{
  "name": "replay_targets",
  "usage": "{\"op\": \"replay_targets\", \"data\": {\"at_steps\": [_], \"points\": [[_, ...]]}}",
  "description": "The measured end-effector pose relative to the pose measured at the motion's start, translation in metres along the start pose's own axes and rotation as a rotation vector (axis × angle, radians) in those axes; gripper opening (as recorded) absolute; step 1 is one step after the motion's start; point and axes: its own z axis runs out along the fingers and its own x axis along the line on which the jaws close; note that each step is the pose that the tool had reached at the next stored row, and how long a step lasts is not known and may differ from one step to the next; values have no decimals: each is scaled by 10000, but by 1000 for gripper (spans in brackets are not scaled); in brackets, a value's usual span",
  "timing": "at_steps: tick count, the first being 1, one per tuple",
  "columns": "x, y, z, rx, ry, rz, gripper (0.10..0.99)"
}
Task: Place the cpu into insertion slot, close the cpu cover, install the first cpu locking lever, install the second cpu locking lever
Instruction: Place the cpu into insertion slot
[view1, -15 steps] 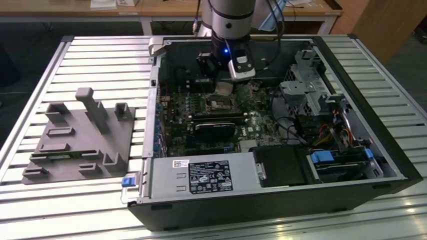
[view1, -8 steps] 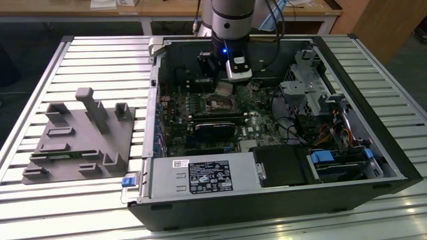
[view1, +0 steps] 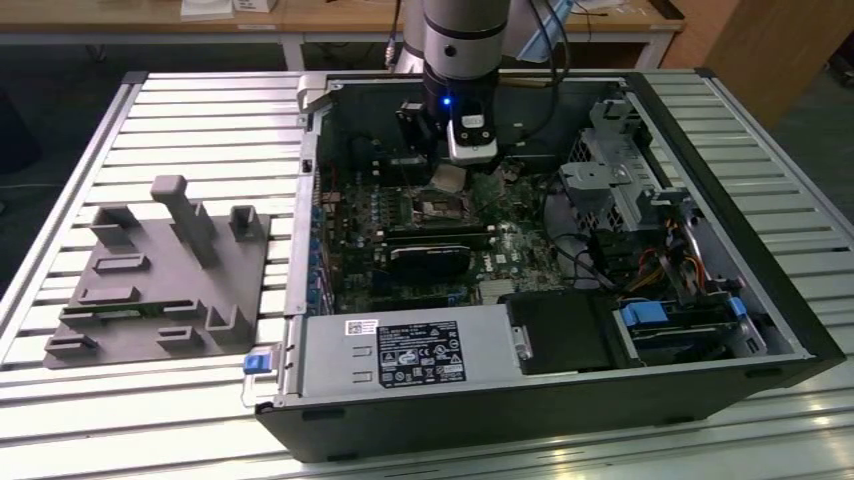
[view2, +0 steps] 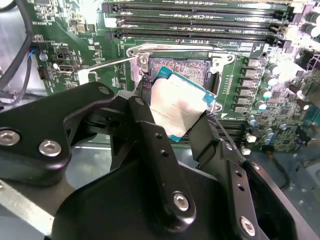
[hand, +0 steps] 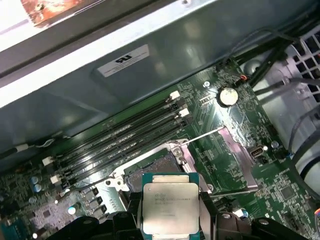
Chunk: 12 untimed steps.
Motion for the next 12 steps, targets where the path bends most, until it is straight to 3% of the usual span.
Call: {"op": "replay_targets", "data": {"at_steps": [12], "points": [[0, -1, 6, -2, -107, 1190, 541]]}}
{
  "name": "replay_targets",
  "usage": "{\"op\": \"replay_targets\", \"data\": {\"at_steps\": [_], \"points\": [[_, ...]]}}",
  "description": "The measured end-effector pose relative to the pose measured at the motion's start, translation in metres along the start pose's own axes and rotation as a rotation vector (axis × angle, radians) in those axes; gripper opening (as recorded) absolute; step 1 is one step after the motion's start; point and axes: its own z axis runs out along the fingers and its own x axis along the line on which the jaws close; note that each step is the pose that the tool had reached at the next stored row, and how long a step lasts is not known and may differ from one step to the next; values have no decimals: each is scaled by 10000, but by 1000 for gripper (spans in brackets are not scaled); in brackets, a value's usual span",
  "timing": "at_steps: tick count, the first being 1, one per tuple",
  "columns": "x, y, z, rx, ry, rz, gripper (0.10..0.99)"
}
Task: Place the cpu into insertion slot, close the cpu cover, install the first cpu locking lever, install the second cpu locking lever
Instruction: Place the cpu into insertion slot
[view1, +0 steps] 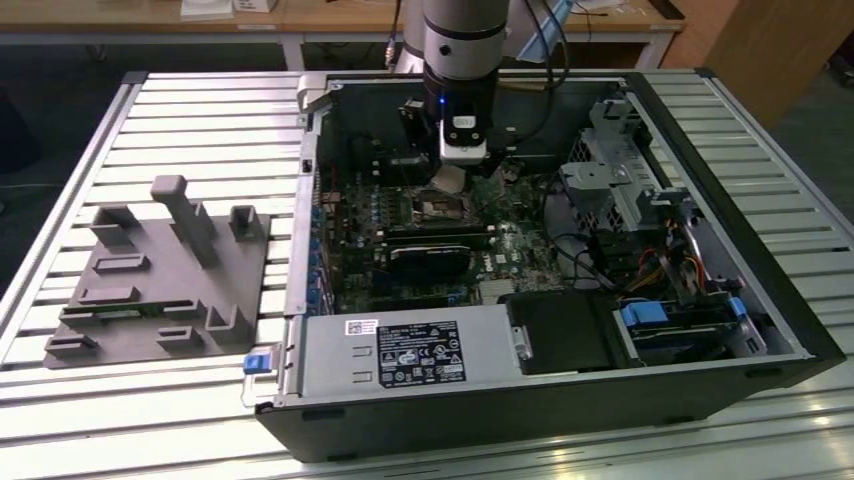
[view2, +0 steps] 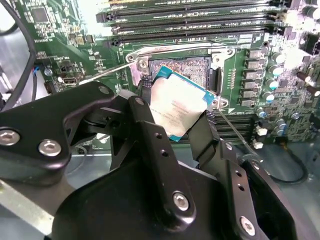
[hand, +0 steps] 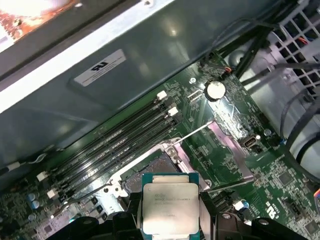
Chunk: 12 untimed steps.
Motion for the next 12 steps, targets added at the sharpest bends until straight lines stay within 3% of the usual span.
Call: {"op": "replay_targets", "data": {"at_steps": [12], "points": [[0, 0, 5, 19, -151, 1482, 541]]}}
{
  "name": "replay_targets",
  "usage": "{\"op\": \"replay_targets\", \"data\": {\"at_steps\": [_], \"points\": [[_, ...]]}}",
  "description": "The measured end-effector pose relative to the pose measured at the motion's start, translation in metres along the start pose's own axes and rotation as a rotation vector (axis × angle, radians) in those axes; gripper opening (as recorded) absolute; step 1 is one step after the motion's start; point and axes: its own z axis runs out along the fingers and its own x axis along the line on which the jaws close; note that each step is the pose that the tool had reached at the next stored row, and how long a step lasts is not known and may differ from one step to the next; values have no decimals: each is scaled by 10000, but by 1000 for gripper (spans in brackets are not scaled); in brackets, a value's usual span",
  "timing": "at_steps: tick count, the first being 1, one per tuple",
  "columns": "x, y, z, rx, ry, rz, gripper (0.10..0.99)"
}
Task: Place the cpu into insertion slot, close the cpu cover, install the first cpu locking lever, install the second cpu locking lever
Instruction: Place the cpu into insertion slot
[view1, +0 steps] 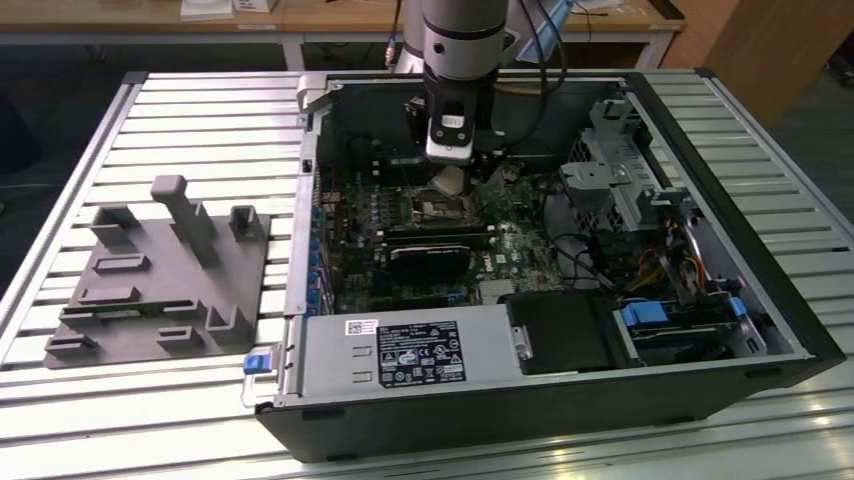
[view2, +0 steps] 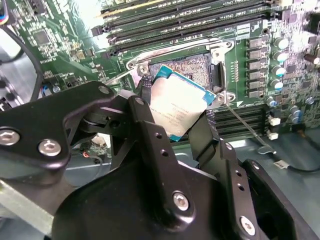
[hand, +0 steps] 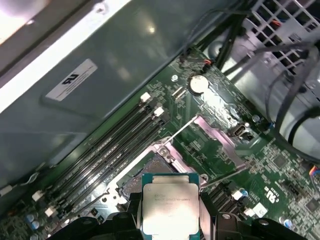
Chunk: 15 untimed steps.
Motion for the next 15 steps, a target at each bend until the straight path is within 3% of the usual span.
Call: {"op": "replay_targets", "data": {"at_steps": [15], "points": [[0, 0, 3, 6, -180, 1993, 541]]}}
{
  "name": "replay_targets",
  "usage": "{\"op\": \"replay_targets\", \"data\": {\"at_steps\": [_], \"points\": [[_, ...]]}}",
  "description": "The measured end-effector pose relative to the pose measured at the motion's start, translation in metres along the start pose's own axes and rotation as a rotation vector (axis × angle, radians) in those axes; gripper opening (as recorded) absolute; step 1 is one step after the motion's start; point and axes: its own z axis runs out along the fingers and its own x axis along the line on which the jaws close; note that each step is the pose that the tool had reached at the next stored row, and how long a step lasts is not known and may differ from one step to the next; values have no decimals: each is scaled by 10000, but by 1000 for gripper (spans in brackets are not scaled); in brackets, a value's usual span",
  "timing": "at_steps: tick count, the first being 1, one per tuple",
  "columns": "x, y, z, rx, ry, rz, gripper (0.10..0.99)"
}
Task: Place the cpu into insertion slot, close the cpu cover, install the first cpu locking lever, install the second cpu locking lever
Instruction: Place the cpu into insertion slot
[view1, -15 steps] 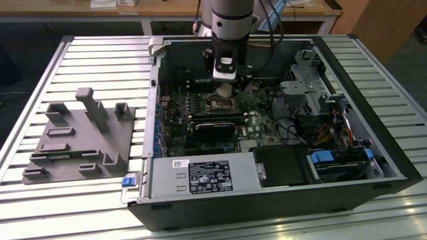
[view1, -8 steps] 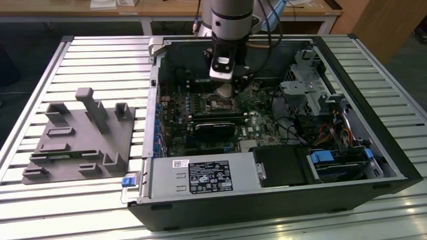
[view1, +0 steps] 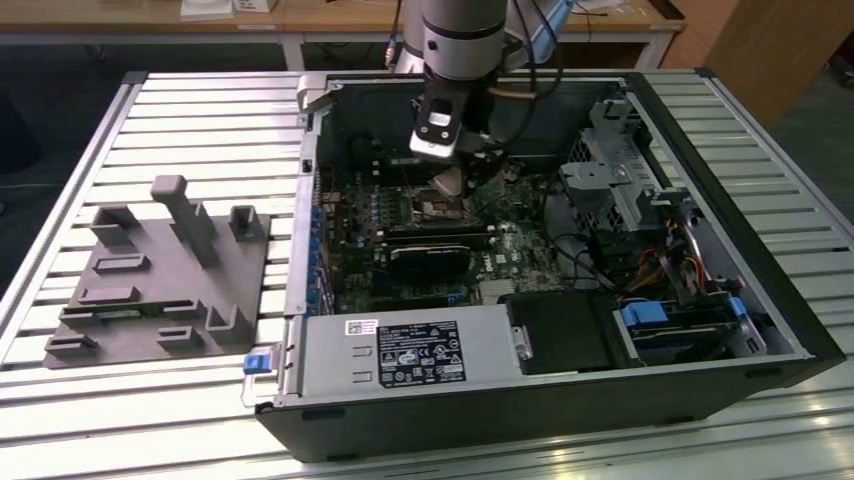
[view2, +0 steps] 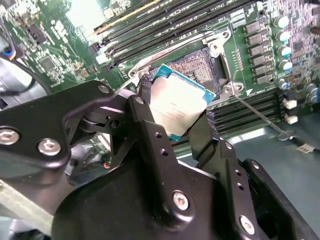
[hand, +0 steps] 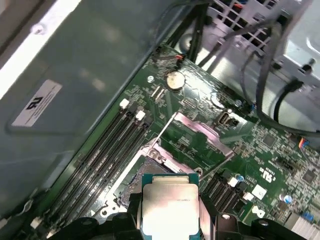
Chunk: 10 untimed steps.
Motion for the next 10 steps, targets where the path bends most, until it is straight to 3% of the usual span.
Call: {"op": "replay_targets", "data": {"at_steps": [10], "points": [[0, -1, 6, 1, -141, 1604, 541]]}}
